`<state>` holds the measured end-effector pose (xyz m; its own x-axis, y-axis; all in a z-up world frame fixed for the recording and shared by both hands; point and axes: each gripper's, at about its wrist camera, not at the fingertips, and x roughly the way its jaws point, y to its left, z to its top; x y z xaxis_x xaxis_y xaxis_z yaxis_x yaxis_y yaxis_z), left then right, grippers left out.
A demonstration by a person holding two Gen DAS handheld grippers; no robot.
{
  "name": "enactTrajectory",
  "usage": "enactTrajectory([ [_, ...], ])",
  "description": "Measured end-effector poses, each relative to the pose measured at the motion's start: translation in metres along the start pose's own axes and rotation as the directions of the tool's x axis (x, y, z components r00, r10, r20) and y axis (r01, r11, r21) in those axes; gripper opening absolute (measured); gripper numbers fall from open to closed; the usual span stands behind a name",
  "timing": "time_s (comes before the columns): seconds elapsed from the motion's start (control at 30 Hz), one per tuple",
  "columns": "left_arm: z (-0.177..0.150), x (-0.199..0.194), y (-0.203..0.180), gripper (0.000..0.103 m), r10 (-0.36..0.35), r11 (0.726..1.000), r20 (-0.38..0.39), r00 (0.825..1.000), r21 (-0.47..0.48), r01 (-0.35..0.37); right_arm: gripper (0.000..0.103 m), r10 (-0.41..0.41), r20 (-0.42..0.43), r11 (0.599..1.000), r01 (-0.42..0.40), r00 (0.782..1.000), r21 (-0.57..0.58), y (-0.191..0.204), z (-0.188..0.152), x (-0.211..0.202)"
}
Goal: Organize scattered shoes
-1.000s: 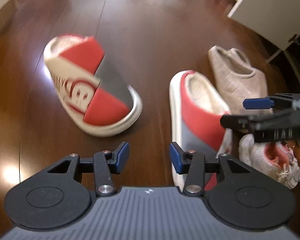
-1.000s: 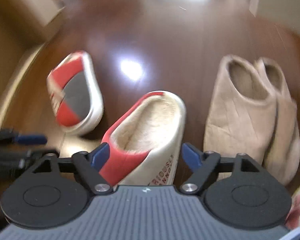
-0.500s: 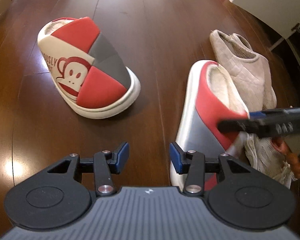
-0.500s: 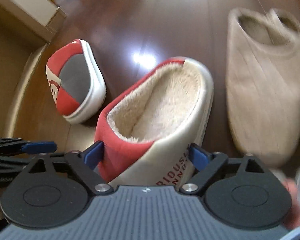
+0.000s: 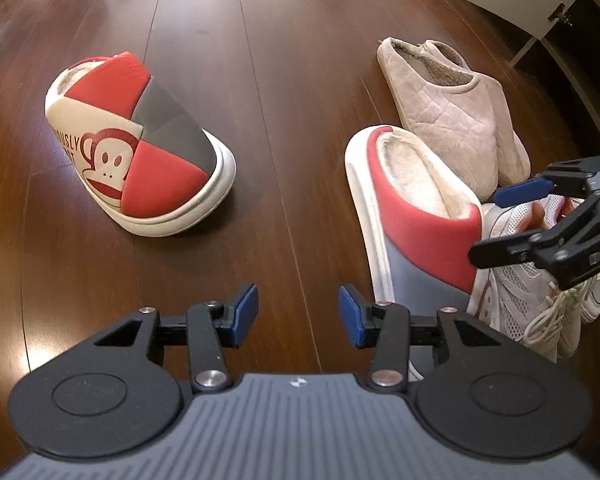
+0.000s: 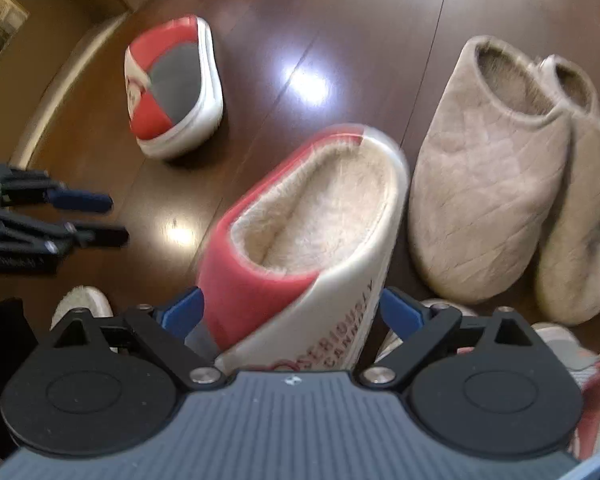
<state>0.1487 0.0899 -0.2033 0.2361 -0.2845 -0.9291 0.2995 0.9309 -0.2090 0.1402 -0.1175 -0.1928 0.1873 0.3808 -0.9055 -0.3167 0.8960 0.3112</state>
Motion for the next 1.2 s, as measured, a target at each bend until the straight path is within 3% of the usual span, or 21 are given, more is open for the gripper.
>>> enactTrajectory([
  [0.1, 0.000, 0.000, 0.002, 0.051, 0.002, 1.000, -0.002, 1.000, -0.004, -0.002, 0.093, -0.006, -0.021, 1.000, 0.005, 1.000, -0.009, -0.002, -0.001, 0.012],
  [0.2, -0.001, -0.006, 0.011, 0.051, 0.017, 1.000, 0.017, 1.000, -0.008, -0.017, 0.091, -0.064, -0.036, 0.997, 0.063, 0.997, -0.037, 0.003, -0.003, 0.016],
  [0.27, -0.002, -0.010, 0.022, 0.051, 0.042, 0.999, 0.027, 0.999, -0.021, -0.041, 0.092, -0.098, 0.086, 0.993, 0.103, 0.991, -0.050, 0.010, 0.000, -0.012],
  [0.33, -0.001, -0.014, 0.042, 0.051, 0.089, 0.994, 0.031, 0.996, -0.064, -0.087, 0.092, -0.071, 0.159, 0.994, 0.083, 0.985, -0.067, 0.015, 0.005, -0.026],
  [0.43, 0.006, -0.023, 0.083, 0.051, 0.138, 0.973, 0.052, 0.989, -0.195, -0.126, 0.092, -0.044, 0.202, 0.995, 0.061, 0.978, -0.080, 0.023, 0.023, -0.022],
  [0.47, 0.011, -0.026, 0.095, 0.051, 0.146, 0.965, 0.064, 0.987, -0.231, -0.127, 0.091, -0.068, 0.191, 0.991, 0.088, 0.979, -0.099, 0.028, 0.033, -0.010],
  [0.6, 0.042, -0.036, 0.145, 0.055, 0.186, 0.930, 0.100, 0.977, -0.339, -0.143, 0.091, -0.164, 0.222, 0.972, 0.196, 0.961, -0.131, 0.051, 0.061, 0.024],
  [0.67, 0.072, -0.039, 0.179, 0.055, 0.225, 0.899, 0.132, 0.965, -0.409, -0.154, 0.091, -0.159, 0.239, 0.973, 0.193, 0.958, -0.129, 0.057, 0.069, 0.030],
  [0.73, 0.091, -0.036, 0.195, 0.055, 0.236, 0.891, 0.155, 0.959, -0.429, -0.150, 0.092, -0.149, 0.263, 0.977, 0.183, 0.953, -0.112, 0.062, 0.081, 0.038],
  [0.83, 0.131, -0.012, 0.220, 0.055, 0.216, 0.888, 0.111, 0.970, -0.435, -0.148, 0.092, -0.155, 0.276, 0.981, 0.180, 0.949, -0.069, 0.059, 0.095, 0.045],
  [0.9, 0.145, 0.013, 0.227, 0.051, 0.199, 0.904, 0.025, 0.980, -0.392, -0.174, 0.093, -0.156, 0.278, 0.983, 0.177, 0.948, -0.052, 0.054, 0.098, 0.046],
  [0.97, 0.153, 0.045, 0.231, 0.037, 0.204, 0.918, -0.091, 0.975, -0.329, -0.222, 0.094, -0.162, 0.273, 0.985, 0.174, 0.948, -0.019, 0.045, 0.096, 0.043],
  [1.0, 0.153, 0.048, 0.229, 0.028, 0.196, 0.930, -0.084, 0.977, -0.301, -0.213, 0.094, -0.166, 0.269, 0.985, 0.174, 0.949, -0.003, 0.040, 0.094, 0.042],
  [1.1, 0.152, 0.047, 0.214, 0.025, 0.189, 0.965, -0.047, 0.981, -0.174, -0.194, 0.096, -0.205, 0.256, 0.979, 0.201, 0.945, 0.040, 0.025, 0.083, 0.036],
  [1.2, 0.147, 0.038, 0.173, 0.024, 0.161, 0.983, -0.024, 0.987, 0.096, -0.158, 0.096, -0.227, 0.246, 0.974, 0.214, 0.942, 0.081, 0.011, 0.066, 0.024],
])
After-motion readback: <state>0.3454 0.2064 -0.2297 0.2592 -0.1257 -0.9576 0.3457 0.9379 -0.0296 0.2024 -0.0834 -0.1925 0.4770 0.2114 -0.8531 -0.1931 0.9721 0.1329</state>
